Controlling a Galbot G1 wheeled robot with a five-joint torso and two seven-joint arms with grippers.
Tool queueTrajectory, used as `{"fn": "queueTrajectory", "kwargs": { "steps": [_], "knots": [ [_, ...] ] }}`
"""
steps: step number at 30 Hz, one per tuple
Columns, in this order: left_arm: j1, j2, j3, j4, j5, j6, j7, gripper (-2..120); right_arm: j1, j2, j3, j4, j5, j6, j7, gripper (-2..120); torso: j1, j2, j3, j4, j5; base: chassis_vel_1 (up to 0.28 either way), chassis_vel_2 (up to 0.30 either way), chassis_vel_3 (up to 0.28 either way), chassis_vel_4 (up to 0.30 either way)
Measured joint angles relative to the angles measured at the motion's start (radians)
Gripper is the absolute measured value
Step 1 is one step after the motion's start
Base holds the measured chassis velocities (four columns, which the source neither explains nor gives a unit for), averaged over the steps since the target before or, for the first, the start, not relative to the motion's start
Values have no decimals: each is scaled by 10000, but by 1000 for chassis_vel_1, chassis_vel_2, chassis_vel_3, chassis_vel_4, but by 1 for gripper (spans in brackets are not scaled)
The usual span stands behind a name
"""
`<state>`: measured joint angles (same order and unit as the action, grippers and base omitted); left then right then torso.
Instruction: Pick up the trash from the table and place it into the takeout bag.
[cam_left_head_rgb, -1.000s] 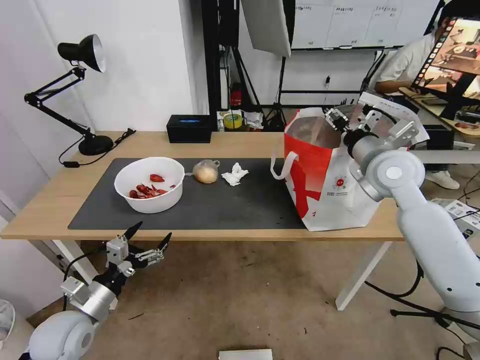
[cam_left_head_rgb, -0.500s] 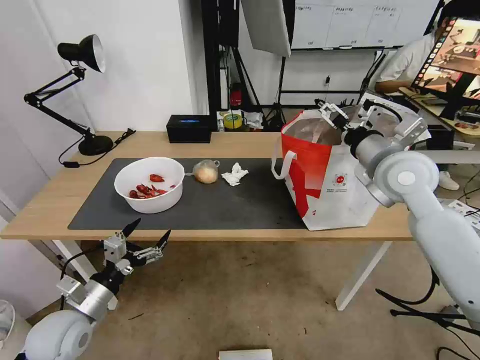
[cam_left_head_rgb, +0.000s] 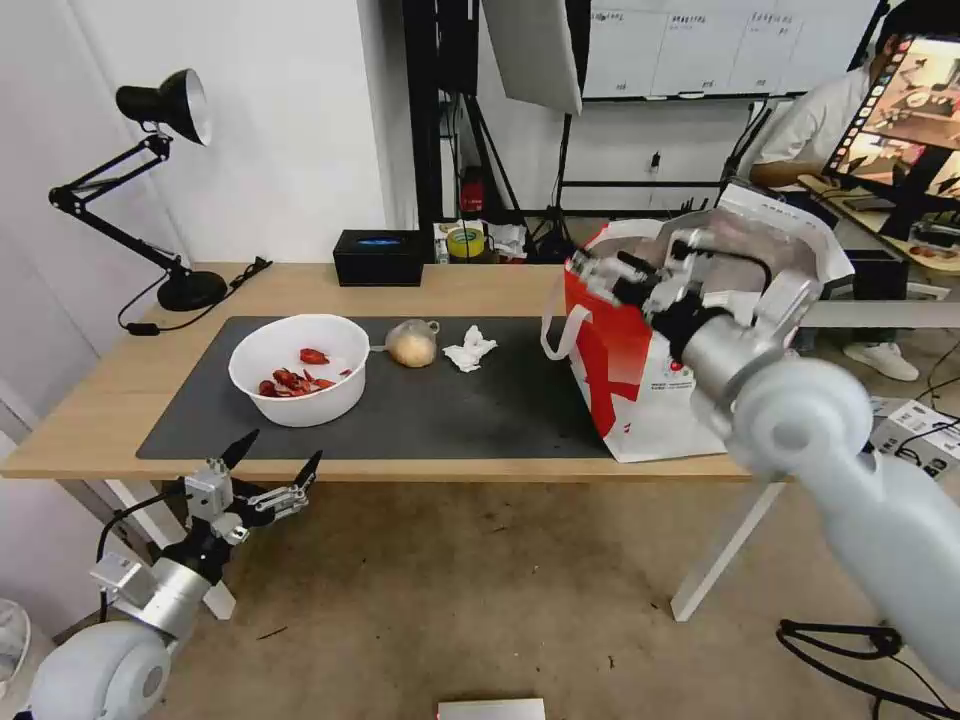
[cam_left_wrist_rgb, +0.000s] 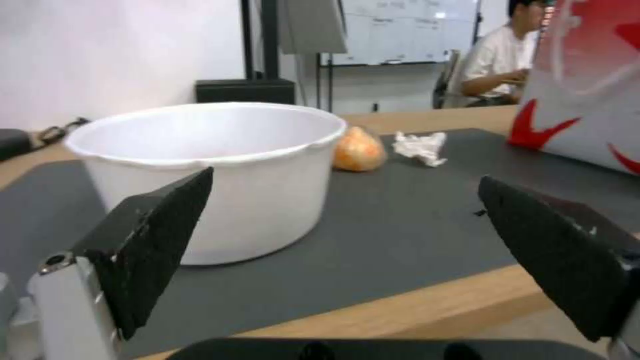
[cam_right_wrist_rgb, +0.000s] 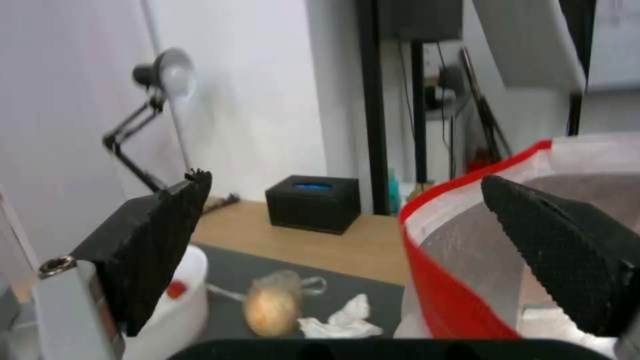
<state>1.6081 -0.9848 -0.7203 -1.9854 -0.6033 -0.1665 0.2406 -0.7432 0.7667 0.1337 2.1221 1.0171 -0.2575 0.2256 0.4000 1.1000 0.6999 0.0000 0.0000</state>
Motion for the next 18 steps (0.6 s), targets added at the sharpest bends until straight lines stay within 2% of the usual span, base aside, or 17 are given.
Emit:
{"fn": "queueTrajectory", "kwargs": {
  "steps": [1, 2, 5, 8, 12, 18],
  "knots": [
    [-6, -23, -2, 21, 81, -28, -117, 100, -289, -97, -75, 98, -962, 246, -296, 100, 0, 0, 0, 0, 0, 0, 0, 0, 0],
    [-6, -23, -2, 21, 81, -28, -117, 100, -289, -97, -75, 98, -962, 246, -296, 100, 0, 0, 0, 0, 0, 0, 0, 0, 0],
    [-13, -84, -5, 82, 203, -62, -264, 100, -965, -214, -135, 238, -3003, 1186, -681, 100, 0, 0, 0, -1, 1, 0, 0, 0, 0],
    [-14, -154, 46, 115, 252, -77, -272, 100, -1156, -216, -101, 250, -3555, 1650, -696, 100, -1, 0, 0, 0, 0, 0, 0, 0, 0],
    [-13, -231, 104, 118, 301, -88, -272, 100, -1336, -228, 12, 267, -3630, 1752, -707, 100, 0, 0, 0, 1, -1, 0, 0, 0, 0],
    [42, -370, 110, 102, 357, -134, -312, 100, -2616, -63, 482, 448, -3668, 1851, -752, 100, 0, 0, 0, 0, 1, 0, 0, 0, 0]
  ]
}}
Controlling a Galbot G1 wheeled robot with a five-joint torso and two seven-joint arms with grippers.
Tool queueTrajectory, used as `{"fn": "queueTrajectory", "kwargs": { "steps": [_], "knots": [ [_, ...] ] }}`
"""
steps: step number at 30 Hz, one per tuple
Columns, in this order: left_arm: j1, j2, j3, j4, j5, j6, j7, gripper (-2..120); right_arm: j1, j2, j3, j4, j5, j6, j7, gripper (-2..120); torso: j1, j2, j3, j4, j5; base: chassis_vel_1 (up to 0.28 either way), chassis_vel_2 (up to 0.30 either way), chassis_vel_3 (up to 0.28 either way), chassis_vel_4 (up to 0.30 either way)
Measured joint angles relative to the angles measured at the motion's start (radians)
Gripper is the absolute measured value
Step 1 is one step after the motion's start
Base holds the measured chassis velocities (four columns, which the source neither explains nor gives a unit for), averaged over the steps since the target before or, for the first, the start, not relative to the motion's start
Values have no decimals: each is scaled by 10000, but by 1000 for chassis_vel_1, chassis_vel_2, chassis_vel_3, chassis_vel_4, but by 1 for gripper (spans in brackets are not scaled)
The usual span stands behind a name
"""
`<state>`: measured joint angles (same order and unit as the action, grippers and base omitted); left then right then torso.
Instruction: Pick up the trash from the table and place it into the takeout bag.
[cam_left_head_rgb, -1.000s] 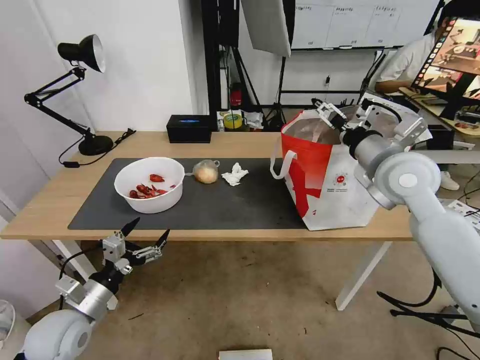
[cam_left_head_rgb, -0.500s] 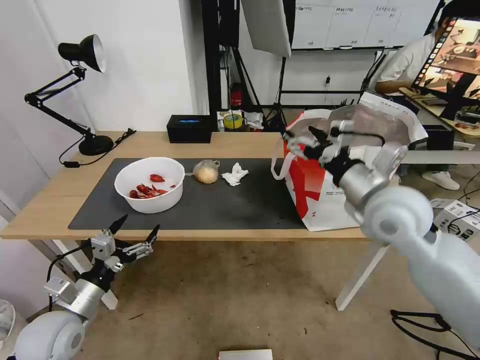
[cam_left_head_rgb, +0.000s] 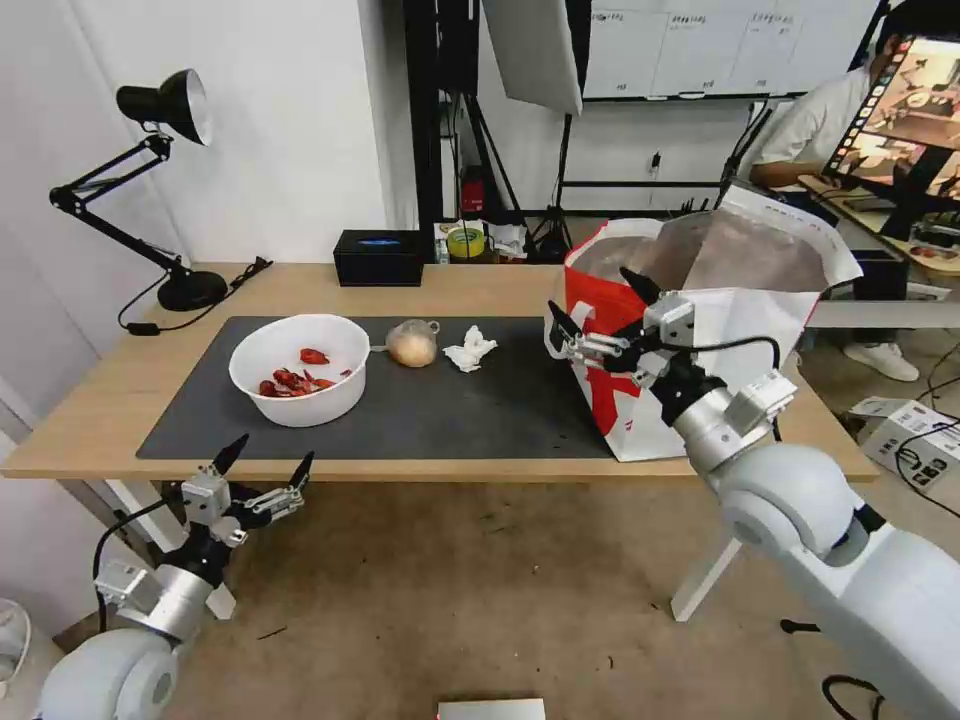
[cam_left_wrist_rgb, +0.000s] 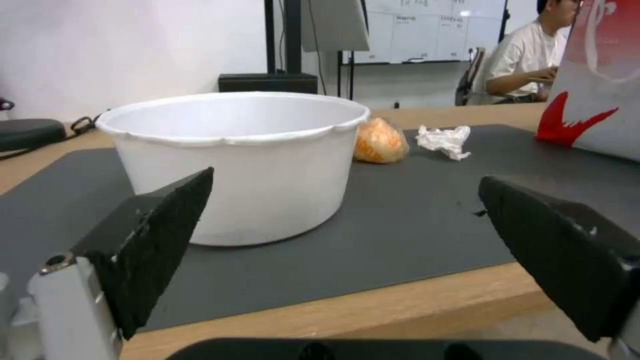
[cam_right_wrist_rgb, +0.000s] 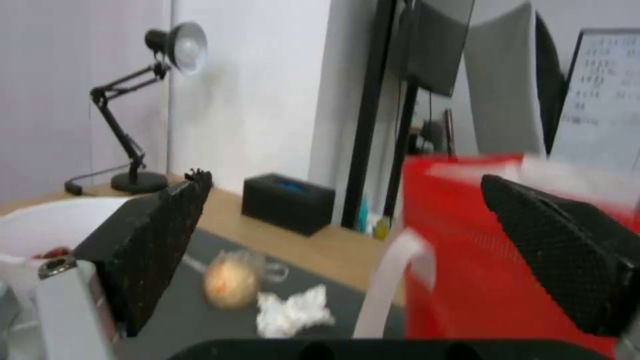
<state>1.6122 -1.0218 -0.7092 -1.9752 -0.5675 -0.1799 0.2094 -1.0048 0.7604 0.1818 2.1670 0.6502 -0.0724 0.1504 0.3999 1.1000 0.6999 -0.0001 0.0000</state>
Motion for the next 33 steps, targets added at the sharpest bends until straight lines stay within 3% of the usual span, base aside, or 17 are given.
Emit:
{"fn": "queueTrajectory", "kwargs": {
  "steps": [12, 19, 26, 33],
  "knots": [
    [451, -450, -272, -206, 562, -296, -1410, 100, -3122, 1730, 691, 205, -1878, 625, 543, 100, -1, 0, 0, 1, 0, 0, 0, 0, 0],
    [769, -618, -345, -19, 741, -17, -2057, 100, -4633, 2644, 1063, 151, -2540, 1212, 1144, 100, -1, -1, 0, 1, -2, 0, 0, 0, 0],
    [804, -650, -298, 171, 838, 203, -2349, 100, -5824, 2969, 1635, 102, -2958, 1836, 1070, 100, -1, -1, 1, 0, -2, 0, 0, 0, 0],
    [846, -673, -321, 193, 830, 191, -2367, 100, -6025, 3008, 1754, 95, -2997, 1908, 950, 100, 0, -1, 0, 0, -1, 0, 0, 0, 0]
  ]
}}
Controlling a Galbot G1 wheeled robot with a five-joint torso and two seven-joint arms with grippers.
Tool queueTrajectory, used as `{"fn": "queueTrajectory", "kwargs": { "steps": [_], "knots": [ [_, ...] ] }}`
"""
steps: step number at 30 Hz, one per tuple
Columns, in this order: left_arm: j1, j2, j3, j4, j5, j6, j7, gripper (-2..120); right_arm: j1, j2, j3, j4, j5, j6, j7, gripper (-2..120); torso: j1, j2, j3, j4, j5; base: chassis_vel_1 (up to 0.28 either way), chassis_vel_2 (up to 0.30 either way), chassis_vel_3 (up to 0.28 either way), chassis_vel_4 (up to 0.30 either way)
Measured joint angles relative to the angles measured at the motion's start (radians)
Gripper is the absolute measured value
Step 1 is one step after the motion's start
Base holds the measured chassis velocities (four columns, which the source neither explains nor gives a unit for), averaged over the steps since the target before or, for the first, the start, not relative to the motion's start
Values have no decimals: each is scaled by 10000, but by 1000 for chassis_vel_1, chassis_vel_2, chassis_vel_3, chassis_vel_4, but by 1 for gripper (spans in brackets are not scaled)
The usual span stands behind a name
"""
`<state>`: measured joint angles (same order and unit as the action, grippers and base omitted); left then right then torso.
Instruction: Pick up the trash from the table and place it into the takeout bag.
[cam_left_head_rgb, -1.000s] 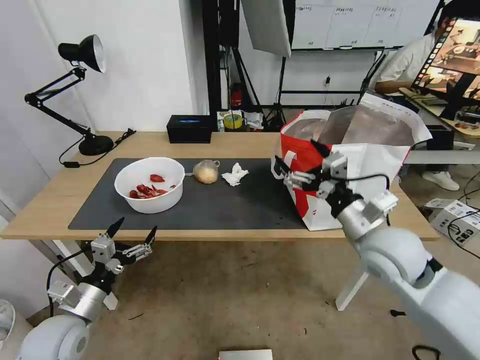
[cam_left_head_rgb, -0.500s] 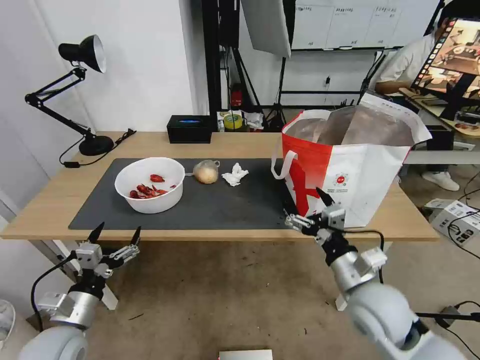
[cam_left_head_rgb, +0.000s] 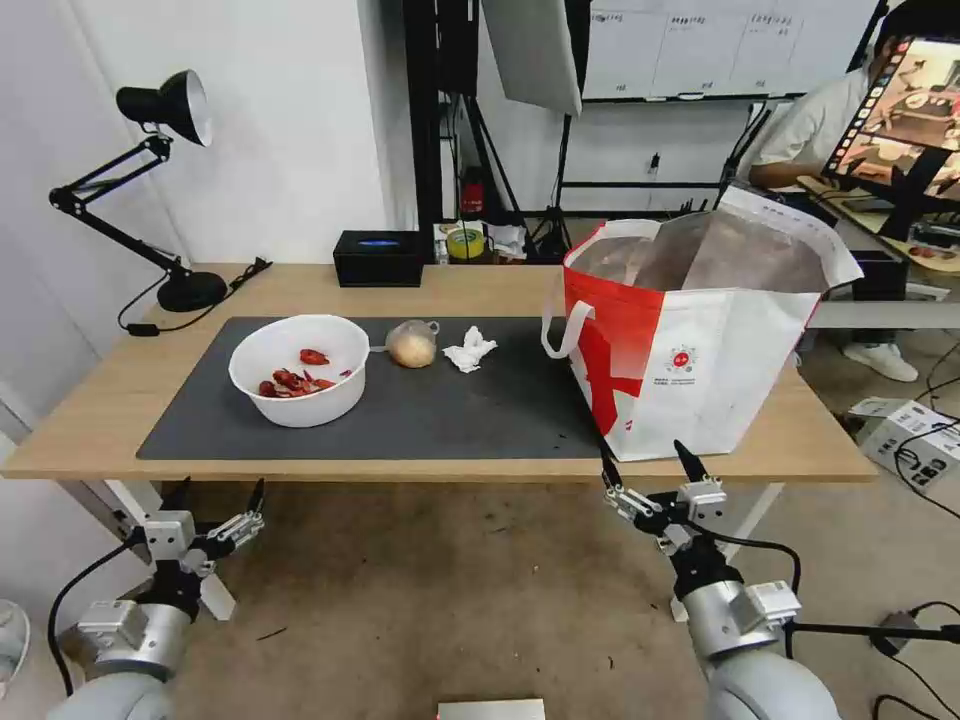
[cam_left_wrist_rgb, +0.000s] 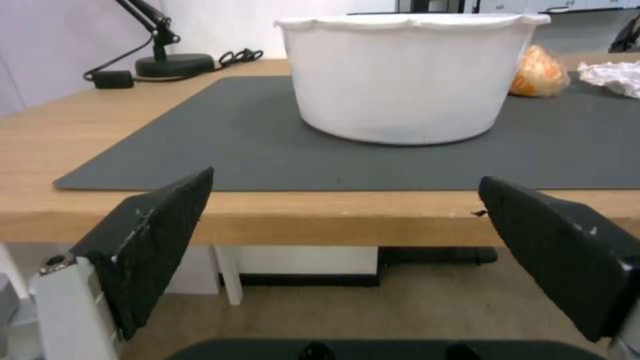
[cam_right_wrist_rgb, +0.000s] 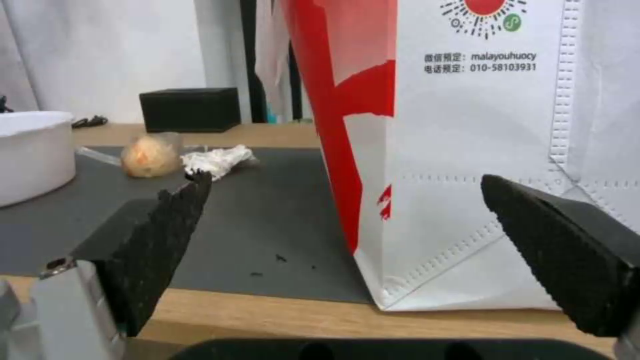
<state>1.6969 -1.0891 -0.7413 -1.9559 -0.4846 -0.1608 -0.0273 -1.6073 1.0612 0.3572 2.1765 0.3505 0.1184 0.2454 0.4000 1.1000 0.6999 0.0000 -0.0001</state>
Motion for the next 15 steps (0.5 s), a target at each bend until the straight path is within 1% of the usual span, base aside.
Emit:
{"fn": "queueTrajectory", "kwargs": {
  "steps": [15],
  "knots": [
    [256, -157, -43, -80, 42, -200, 65, 100, -81, 41, -45, -74, 29, -51, -83, 100, 0, 0, 0, 0, 1, 0, 0, 0, 0]
  ]
}}
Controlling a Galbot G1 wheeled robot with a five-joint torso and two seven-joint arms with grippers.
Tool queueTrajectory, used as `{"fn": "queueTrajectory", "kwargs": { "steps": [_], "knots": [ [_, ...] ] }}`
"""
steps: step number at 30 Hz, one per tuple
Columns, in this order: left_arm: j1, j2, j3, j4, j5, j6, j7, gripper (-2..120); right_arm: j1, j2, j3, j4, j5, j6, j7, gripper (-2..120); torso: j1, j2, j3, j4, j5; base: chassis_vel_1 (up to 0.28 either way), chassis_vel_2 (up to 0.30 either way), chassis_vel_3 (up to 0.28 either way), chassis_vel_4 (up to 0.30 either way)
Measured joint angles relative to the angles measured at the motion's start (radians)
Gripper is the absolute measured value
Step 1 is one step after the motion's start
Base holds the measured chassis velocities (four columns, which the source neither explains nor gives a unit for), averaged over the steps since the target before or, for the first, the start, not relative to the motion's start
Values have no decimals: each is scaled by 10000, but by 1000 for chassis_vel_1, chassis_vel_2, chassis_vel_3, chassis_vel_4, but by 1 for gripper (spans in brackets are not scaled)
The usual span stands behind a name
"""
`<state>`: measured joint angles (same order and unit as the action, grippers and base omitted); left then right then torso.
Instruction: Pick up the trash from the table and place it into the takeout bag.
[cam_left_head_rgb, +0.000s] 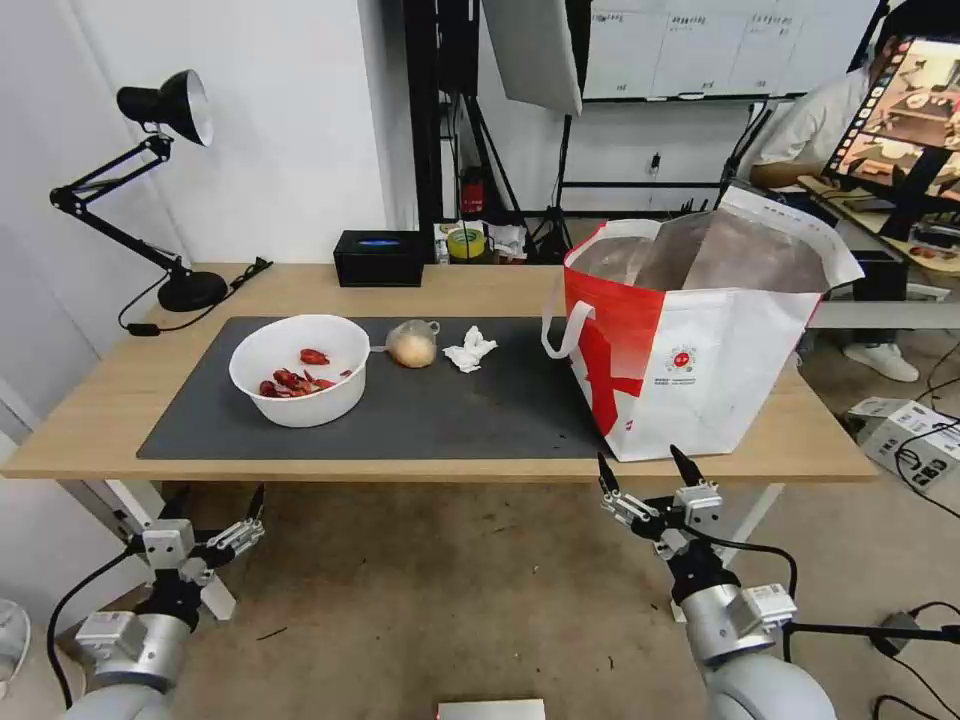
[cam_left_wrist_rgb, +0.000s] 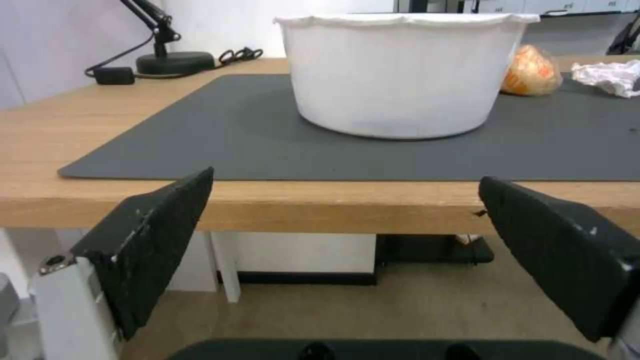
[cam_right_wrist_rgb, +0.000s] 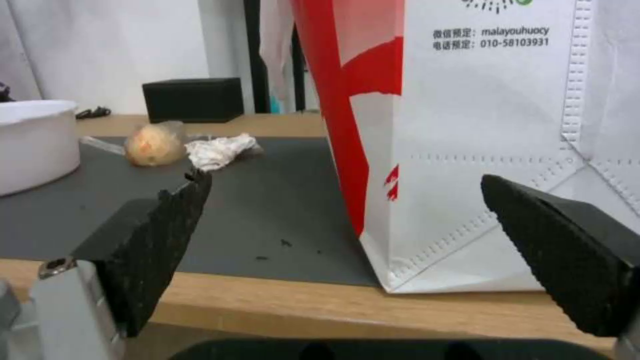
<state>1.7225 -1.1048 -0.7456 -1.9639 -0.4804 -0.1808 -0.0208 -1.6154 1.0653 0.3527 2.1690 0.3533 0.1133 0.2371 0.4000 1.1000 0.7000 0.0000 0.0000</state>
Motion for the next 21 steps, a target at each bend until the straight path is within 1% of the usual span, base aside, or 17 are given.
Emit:
{"fn": "queueTrajectory", "kwargs": {
  "steps": [9, 15, 17, 18, 21],
  "knots": [
    [80, 38, -120, -112, -22, -4, 15, 100, -74, -135, -73, -1, 39, -83, -164, 100, 0, 0, 0, 0, 0, 0, 0, 0, 0],
    [41, 30, -116, -113, -23, -5, 20, 100, 160, -148, -456, -10, 76, -258, -199, 100, 0, 0, 0, -2, 0, 0, 0, 0, 0],
    [26, 42, -115, -120, -26, -8, 23, 100, 517, -401, -831, -66, 90, -308, -203, 100, 0, 0, 0, -2, 0, 0, 0, 0, 0],
    [26, 42, -115, -120, -26, -8, 23, 100, 517, -401, -831, -66, 90, -308, -203, 100, 0, 0, 0, -2, 0, 0, 0, 0, 0],
    [18, 63, -120, -185, 10, -8, 24, 100, 1335, -1094, -1440, -203, 116, -469, -233, 100, 0, 0, 0, 0, 0, 0, 0, 0, 0]
  ]
}}
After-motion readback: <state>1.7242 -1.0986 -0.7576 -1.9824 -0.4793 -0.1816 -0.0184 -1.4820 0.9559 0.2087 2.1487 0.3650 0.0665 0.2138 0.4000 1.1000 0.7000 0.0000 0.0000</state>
